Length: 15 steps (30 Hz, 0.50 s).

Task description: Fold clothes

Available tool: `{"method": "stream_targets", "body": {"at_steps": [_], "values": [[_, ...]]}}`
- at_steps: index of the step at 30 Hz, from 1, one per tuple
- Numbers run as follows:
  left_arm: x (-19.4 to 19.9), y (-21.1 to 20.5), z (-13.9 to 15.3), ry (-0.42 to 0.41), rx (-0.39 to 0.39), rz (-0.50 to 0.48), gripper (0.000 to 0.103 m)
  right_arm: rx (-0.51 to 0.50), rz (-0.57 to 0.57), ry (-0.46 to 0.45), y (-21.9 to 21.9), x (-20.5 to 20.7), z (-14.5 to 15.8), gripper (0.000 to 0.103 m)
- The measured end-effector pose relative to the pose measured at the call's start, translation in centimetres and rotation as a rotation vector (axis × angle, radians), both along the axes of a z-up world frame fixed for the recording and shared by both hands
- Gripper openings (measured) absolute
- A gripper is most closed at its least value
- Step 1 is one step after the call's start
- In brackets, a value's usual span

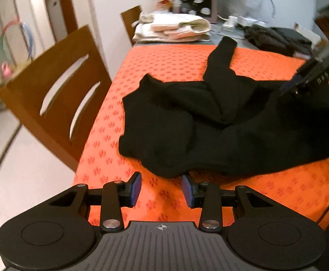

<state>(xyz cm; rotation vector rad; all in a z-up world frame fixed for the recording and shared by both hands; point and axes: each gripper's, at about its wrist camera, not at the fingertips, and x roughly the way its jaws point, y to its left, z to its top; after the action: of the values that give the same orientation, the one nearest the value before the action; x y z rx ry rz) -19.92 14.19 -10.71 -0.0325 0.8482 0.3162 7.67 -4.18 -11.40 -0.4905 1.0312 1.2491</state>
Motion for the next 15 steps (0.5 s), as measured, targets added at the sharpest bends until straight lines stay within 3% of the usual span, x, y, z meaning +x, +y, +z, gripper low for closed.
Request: {"method": "stream_targets", "body": {"at_steps": [8, 14, 15], "values": [[-0.1, -1.5, 1.3, -0.044, 0.117, -0.197, 0.042, -0.023, 0.017, 0.011, 0.3, -0.6, -0.1, 0.042], [1.0, -3.4, 0.1, -0.02, 0.218, -0.371, 0.041, -0.035, -0.001, 0.023, -0.3, -0.7, -0.3, 0.042], [1.2, -3.6, -0.1, -0.021, 0.236, -0.393, 0.04, -0.04, -0.003, 0.021, -0.4, -0.7, -0.3, 0.034]]}}
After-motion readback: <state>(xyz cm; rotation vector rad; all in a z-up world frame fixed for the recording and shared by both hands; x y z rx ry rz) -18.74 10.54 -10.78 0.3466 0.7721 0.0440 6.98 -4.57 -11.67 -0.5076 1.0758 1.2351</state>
